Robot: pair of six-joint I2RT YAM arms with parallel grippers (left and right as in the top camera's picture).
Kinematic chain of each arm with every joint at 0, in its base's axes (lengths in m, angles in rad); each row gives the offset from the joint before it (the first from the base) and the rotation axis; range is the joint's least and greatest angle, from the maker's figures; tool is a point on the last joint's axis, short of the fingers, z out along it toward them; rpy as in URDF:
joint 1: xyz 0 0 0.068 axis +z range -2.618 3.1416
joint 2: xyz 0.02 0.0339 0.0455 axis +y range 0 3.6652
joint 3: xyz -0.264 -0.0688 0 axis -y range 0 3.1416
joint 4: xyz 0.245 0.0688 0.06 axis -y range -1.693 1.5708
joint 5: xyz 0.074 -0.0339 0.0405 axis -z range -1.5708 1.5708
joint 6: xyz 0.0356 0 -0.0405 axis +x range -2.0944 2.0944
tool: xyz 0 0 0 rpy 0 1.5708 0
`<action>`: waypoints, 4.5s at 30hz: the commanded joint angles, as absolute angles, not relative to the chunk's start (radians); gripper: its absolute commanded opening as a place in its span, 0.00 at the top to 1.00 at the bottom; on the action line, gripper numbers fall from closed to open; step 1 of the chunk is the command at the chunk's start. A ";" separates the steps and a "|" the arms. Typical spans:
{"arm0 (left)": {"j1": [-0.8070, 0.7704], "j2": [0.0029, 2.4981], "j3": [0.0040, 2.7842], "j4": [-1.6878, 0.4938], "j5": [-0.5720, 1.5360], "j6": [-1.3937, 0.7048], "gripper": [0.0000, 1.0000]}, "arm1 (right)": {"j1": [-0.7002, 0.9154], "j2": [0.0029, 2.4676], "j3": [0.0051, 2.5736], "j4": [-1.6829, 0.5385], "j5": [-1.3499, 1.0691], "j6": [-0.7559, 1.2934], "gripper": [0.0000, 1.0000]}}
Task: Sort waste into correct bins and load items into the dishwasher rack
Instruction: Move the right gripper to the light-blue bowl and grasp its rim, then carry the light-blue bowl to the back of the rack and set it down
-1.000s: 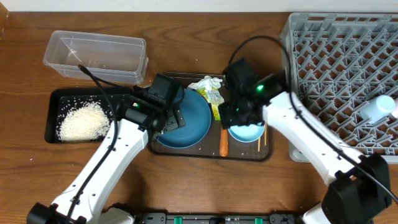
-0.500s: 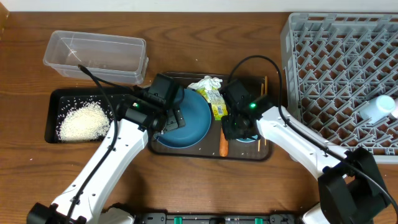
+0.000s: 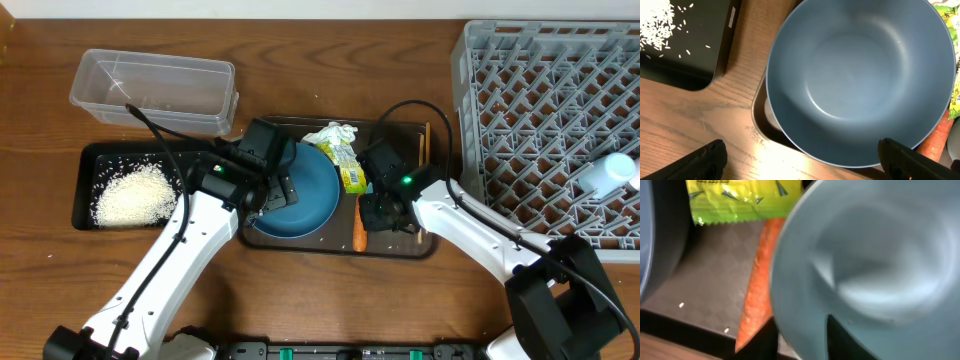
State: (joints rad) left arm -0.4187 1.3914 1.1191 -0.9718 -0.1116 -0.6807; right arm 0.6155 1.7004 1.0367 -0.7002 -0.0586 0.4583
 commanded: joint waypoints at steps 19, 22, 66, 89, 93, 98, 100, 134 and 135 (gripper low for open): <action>-0.414 1.391 1.133 -0.976 -0.120 -0.683 0.01 | 0.601 1.700 1.346 -0.899 -0.068 0.426 0.99; -0.414 1.391 1.133 -0.976 -0.121 -0.683 0.01 | 0.578 1.691 1.408 -0.938 -0.075 0.425 0.99; -0.414 1.391 1.134 -0.976 -0.121 -0.683 0.01 | -0.477 1.817 1.268 0.244 -0.858 0.475 0.99; -0.414 1.391 1.133 -0.976 -0.121 -0.683 0.01 | -0.508 1.884 1.032 0.637 -0.834 0.473 0.99; -0.414 1.391 1.133 -0.976 -0.121 -0.683 0.01 | -0.510 1.942 1.032 0.748 -0.930 0.476 0.99; -0.414 1.391 1.133 -0.976 -0.121 -0.683 0.01 | -0.516 1.981 1.032 0.804 -0.976 0.497 0.95; -0.414 1.391 1.133 -0.976 -0.121 -0.683 0.01 | -0.528 1.982 1.032 0.801 -0.976 0.498 0.87; -0.414 1.391 1.134 -0.976 -0.121 -0.683 0.01 | -0.603 1.822 1.050 0.919 -1.081 0.721 0.01; -0.414 1.391 1.133 -0.976 -0.121 -0.683 0.01 | -0.598 1.816 1.050 0.912 -1.086 0.706 0.01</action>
State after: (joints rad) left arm -0.4187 1.3914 1.1191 -0.9718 -0.1116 -0.6807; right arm -0.6205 1.8545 1.0344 0.9161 -1.0660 0.7086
